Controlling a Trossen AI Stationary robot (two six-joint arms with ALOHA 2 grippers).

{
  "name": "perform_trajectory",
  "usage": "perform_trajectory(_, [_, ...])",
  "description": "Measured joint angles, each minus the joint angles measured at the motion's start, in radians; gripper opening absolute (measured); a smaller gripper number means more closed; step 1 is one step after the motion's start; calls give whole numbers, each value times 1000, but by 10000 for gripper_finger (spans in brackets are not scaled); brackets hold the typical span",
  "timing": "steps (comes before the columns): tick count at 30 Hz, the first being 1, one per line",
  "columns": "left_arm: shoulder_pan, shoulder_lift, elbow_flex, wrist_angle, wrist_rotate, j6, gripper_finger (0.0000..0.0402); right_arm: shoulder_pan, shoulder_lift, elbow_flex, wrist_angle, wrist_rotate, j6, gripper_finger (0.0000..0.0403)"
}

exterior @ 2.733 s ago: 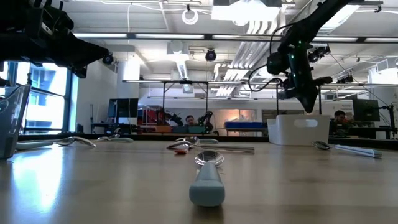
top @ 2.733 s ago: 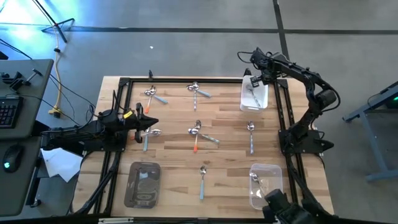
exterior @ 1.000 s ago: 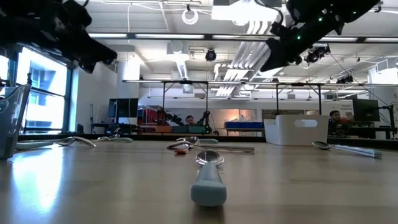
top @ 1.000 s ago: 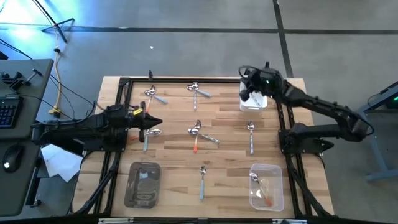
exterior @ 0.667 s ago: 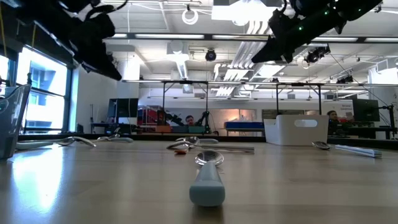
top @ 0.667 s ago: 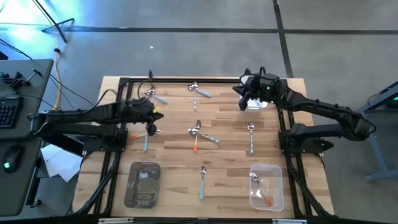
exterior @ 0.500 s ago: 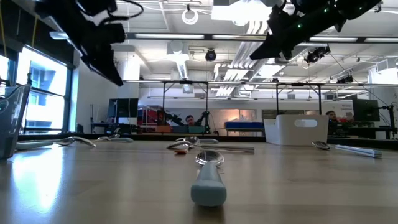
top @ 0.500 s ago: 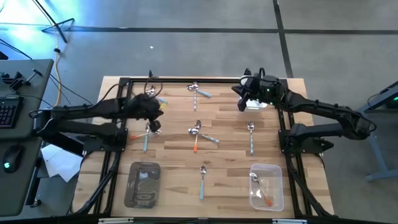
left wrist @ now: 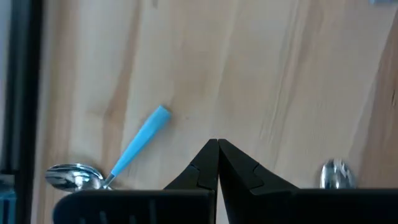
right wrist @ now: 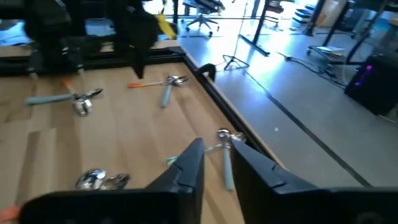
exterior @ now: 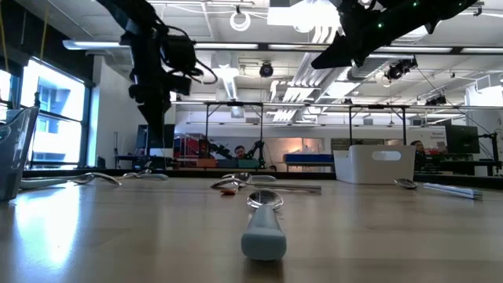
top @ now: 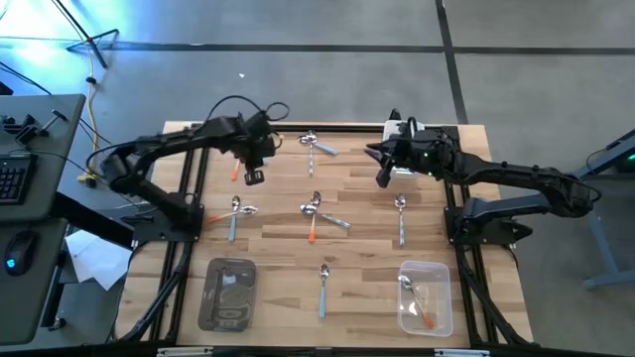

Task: Sort silverware by color (type)
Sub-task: Put the light blue spoon into the black bin

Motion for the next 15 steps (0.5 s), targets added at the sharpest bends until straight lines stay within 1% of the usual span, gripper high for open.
perform_trajectory(3, [-7, 63, 25, -28, -1, 47, 4, 29, 0, 0, -7, 0, -4, 93])
perform_trajectory(6, [-23, 112, 30, -24, -25, 111, 23, 54, 0, 0, -4, 0, -35, 110])
perform_trajectory(9, [-37, 152, 30, 2, -90, 161, 55, 71, 0, 1, -3, 0, -44, 118])
perform_trajectory(12, [-47, 181, 30, 19, -180, 223, 95, 81, 0, 1, -2, 0, -49, 119])
perform_trajectory(15, [-48, 203, 31, 27, -212, 268, 134, 84, 0, 1, 1, 0, -51, 119])
